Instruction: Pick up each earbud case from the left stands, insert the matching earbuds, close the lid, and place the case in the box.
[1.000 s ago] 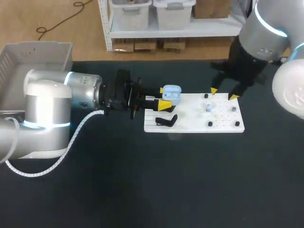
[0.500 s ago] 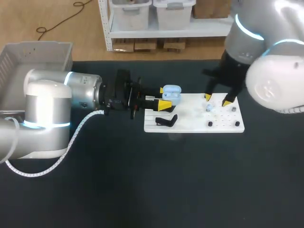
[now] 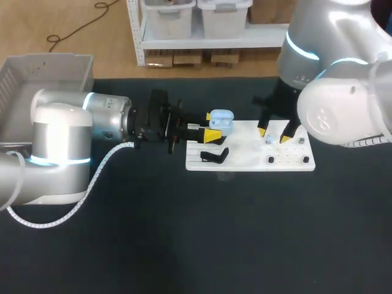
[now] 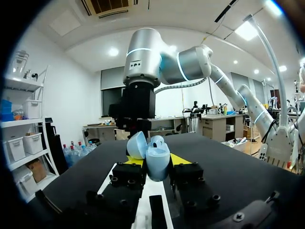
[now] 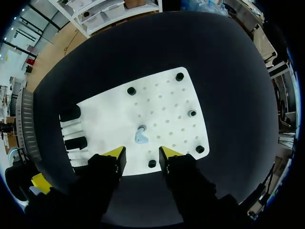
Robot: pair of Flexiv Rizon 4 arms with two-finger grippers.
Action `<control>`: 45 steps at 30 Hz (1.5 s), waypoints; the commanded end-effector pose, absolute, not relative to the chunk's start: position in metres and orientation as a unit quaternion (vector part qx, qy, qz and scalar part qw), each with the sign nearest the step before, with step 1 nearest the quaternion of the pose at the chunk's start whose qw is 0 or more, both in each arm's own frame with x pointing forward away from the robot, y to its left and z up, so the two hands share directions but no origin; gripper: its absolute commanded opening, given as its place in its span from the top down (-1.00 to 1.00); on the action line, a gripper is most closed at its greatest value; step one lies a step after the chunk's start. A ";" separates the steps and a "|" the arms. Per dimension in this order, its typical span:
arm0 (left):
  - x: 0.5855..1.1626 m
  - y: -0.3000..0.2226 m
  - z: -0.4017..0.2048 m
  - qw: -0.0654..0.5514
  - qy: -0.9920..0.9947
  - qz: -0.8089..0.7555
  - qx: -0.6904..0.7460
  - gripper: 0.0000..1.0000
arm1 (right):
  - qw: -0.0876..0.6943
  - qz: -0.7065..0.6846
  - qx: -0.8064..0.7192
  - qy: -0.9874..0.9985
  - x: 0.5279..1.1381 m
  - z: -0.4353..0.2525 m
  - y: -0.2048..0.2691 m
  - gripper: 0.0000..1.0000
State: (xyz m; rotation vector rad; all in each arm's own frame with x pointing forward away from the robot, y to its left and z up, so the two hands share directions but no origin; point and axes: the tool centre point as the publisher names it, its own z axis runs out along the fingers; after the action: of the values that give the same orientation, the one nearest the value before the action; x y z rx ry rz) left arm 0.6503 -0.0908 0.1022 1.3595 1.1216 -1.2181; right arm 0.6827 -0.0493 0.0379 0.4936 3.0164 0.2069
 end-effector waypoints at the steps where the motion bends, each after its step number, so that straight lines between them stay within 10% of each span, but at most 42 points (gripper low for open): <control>1: 0.649 -0.091 0.102 0.481 0.460 -0.498 0.557 1.00 | 0.043 0.065 0.161 0.984 0.684 0.035 -0.048 0.09; 38: 0.649 -0.091 0.102 0.481 0.460 -0.498 0.557 1.00 | 0.053 0.059 0.174 0.982 0.700 0.011 -0.051 0.37; 45: 0.649 -0.091 0.102 0.481 0.460 -0.498 0.557 1.00 | 0.051 0.058 0.174 0.982 0.701 0.009 -0.051 0.81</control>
State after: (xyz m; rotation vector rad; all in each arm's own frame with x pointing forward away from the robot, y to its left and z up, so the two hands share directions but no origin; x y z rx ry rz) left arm 0.6503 -0.0908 0.1022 1.3595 1.1216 -1.2181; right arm 0.6997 -0.0512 0.0099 0.5292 2.9866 0.1779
